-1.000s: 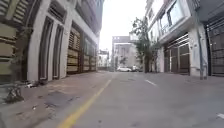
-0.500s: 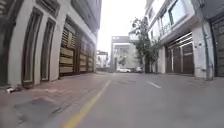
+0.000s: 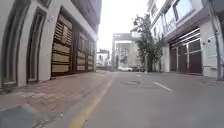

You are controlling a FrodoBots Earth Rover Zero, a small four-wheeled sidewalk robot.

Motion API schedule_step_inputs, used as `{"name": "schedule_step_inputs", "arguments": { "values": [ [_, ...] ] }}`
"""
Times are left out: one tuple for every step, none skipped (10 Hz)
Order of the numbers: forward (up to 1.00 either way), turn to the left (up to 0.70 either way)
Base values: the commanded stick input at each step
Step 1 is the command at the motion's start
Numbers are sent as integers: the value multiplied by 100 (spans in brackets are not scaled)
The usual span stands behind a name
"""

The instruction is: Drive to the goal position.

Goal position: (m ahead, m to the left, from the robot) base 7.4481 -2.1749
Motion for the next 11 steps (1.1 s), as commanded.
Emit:
{"name": "schedule_step_inputs", "arguments": {
  "values": [
    [100,-34],
    [100,-34],
    [100,6],
    [100,6],
    [100,6],
    [100,6],
    [100,6],
    [100,6],
    [100,6],
    [100,6],
    [100,6]
  ]
}}
